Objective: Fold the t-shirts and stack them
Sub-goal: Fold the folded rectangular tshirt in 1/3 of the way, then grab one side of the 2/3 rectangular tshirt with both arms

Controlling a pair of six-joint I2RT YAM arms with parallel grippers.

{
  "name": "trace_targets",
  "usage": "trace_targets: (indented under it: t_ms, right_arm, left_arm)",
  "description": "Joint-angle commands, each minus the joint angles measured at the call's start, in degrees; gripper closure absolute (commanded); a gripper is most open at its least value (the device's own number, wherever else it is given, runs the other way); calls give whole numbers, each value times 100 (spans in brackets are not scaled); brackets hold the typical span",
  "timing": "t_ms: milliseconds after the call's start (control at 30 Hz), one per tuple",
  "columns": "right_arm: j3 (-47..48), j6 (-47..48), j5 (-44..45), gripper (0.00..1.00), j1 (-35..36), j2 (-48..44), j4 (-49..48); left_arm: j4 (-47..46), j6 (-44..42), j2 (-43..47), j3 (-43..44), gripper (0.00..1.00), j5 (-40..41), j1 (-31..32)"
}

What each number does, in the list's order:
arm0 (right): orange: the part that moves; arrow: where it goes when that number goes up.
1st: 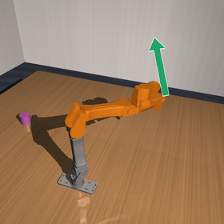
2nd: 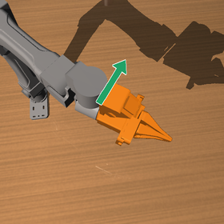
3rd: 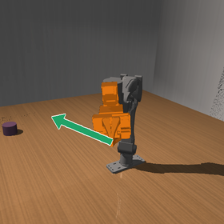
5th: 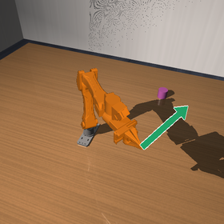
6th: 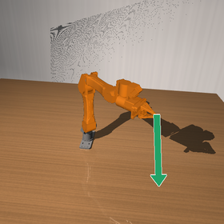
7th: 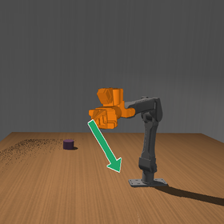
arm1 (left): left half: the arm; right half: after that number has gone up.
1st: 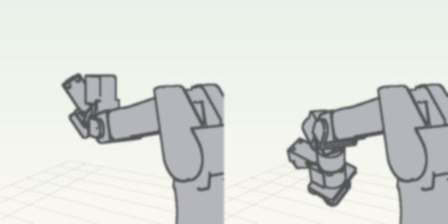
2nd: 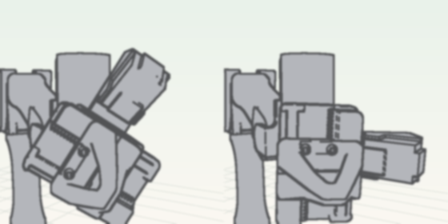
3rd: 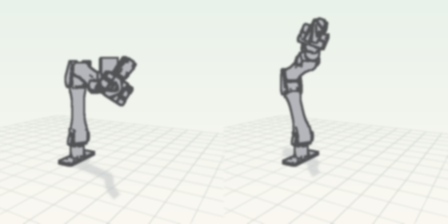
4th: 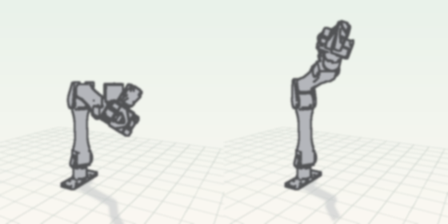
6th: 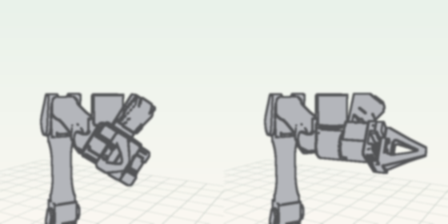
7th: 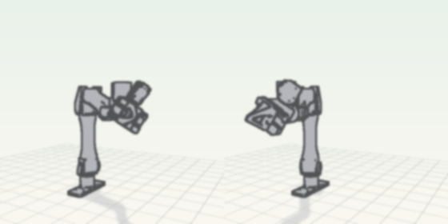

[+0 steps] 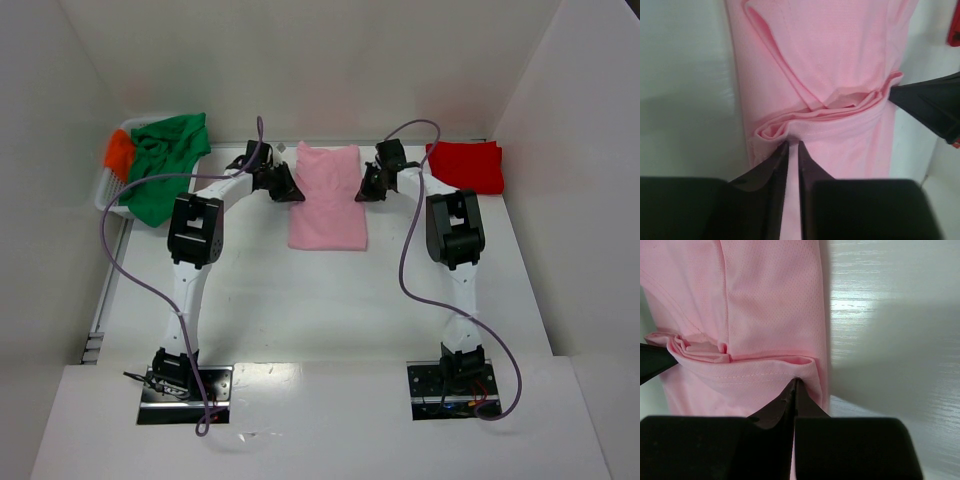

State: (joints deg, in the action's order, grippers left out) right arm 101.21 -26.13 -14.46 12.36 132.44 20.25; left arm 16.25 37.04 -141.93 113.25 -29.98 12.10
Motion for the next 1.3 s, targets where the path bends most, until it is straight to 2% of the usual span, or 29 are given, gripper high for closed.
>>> trace_targets:
  t_ms: [0, 67, 100, 133, 167, 267, 300, 333, 367, 433, 667, 800, 933, 1267]
  right_arm:
    - [179, 117, 216, 100, -93, -420, 93]
    - [180, 170, 137, 97, -93, -868, -73]
    - [241, 170, 75, 92, -93, -1000, -74]
    - [337, 222, 75, 76, -93, -1105, -74]
    - [390, 222, 75, 67, -93, -1281, 39]
    - [313, 284, 75, 42, -93, -1571, 233]
    - [68, 354, 75, 37, -93, -1659, 295]
    - [-100, 354, 23, 32, -93, -1756, 295]
    - [-293, 354, 22, 20, -93, -1861, 295]
    - [-995, 302, 22, 11, -93, -2239, 234]
    - [-3288, -49, -285, 10, -33, -3259, 58]
    - [-3905, -120, -198, 13, 170, -3550, -179]
    - [-3986, -234, -146, 20, 232, -3462, -302]
    - [-3933, -235, -31, 39, 284, -3066, -469]
  left_arm:
    - [36, -381, 410, 47, 77, -158, -94]
    - [88, -618, 848, 48, 63, -97, -94]
    - [89, -697, 999, 48, 49, -44, -94]
    - [158, -785, 1140, -4, 37, -43, -94]
    - [211, -916, 1411, -161, 29, 26, -94]
    - [212, -970, 1913, -627, 22, -43, -199]
    - [212, -970, 2028, -994, 18, -43, -199]
    - [212, -970, 2255, -1189, 18, -43, -199]
    - [212, -970, 2370, -1383, 17, -96, -199]
    - [212, -970, 2686, -1961, 17, -158, -199]
    - [212, -970, 3267, -3352, 17, -158, -23]
    - [63, -856, 3330, -3941, 17, 149, 187]
    - [-271, -715, 3330, -4241, 21, 203, 188]
    - [-456, -663, 2960, -4136, 32, 151, 188]
